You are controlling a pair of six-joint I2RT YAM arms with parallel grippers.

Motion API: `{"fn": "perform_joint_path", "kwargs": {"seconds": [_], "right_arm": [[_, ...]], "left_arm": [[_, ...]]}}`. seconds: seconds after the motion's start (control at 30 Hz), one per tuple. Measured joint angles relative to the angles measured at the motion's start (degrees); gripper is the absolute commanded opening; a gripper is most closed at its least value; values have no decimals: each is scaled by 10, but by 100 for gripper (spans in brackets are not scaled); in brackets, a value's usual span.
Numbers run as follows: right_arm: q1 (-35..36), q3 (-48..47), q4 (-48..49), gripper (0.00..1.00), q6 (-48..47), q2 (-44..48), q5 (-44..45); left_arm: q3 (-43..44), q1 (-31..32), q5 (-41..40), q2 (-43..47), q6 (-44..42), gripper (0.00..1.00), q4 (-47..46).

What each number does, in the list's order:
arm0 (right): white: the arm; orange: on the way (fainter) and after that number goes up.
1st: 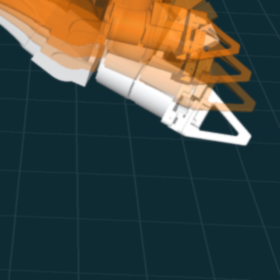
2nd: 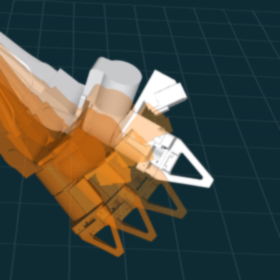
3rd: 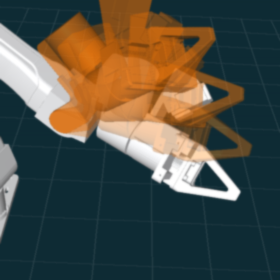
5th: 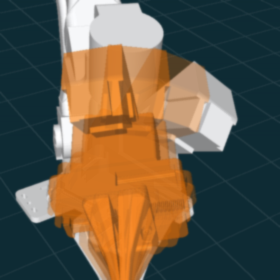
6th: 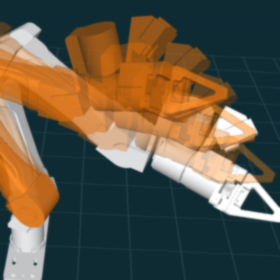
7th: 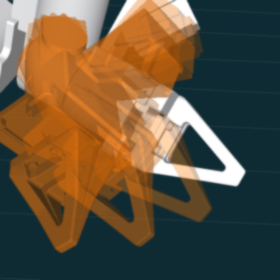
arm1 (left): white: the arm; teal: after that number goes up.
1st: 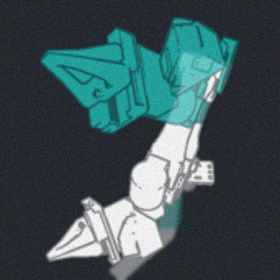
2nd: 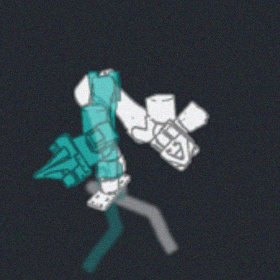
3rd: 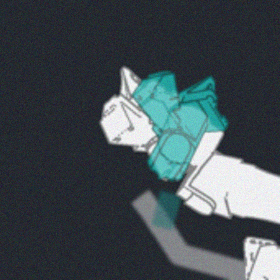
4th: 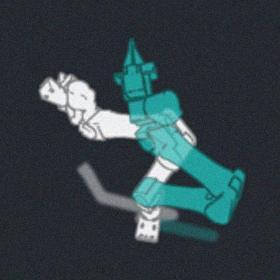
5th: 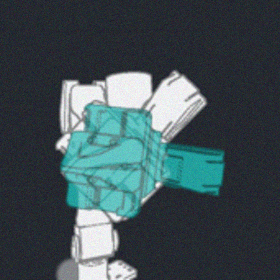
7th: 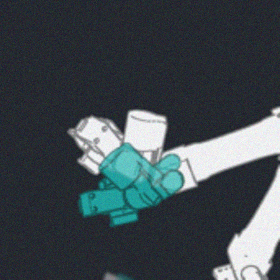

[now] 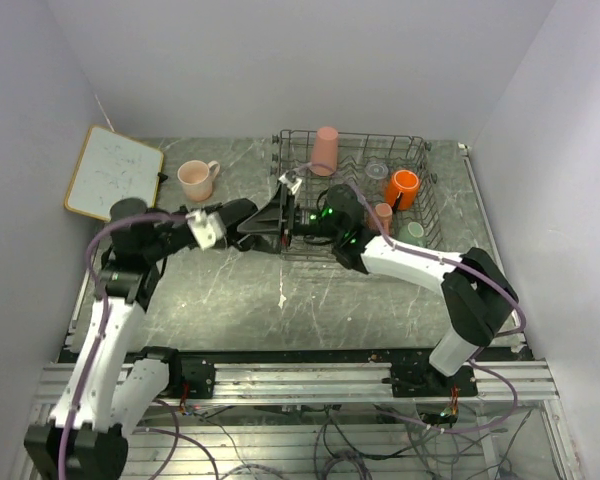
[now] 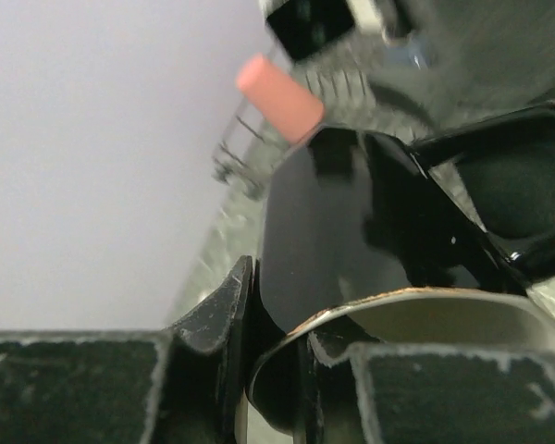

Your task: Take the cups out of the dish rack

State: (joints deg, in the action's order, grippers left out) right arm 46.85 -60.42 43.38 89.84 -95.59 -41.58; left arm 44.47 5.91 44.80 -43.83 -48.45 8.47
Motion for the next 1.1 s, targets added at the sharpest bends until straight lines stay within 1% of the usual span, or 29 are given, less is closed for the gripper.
{"fn": "perform_joint_path", "kwargs": {"seconds": [0.07,0.1,0.13,0.23,0.33,0.43,0.53,0.63,0.73,0.9,1.03,1.07,1.1], "right_arm": [[-21,-10,-40,83,-28,4,0],[-39,-16,-81,84,-57,9,4],[-61,-17,-96,85,-69,11,7],[-127,-24,-181,86,-128,26,23],[-183,-53,-281,87,-199,33,49],[-216,-79,-360,87,-257,45,70],[-243,-99,-436,87,-311,66,102],[-254,-119,-499,88,-354,79,142],[-256,-142,-553,88,-392,82,183],[-256,-164,-625,89,-442,79,251],[-256,-187,-655,91,-470,66,309],[-256,-194,-659,91,-477,60,323],[-256,-203,-663,91,-484,53,338]], "left_arm": [[24,6,-34,-45,24,7,31],[51,12,-61,-86,35,7,57],[79,20,-101,-125,45,7,83],[170,42,-195,-249,68,7,153],[254,61,-271,-367,91,7,208],[332,71,-327,-467,113,7,256],[428,73,-373,-573,136,7,297],[532,73,-398,-664,152,7,338],[604,73,-406,-730,167,7,349],[660,73,-405,-791,179,7,379],[704,73,-406,-842,188,7,405],[712,73,-408,-853,189,8,409],[722,72,-406,-857,192,14,412]]}}
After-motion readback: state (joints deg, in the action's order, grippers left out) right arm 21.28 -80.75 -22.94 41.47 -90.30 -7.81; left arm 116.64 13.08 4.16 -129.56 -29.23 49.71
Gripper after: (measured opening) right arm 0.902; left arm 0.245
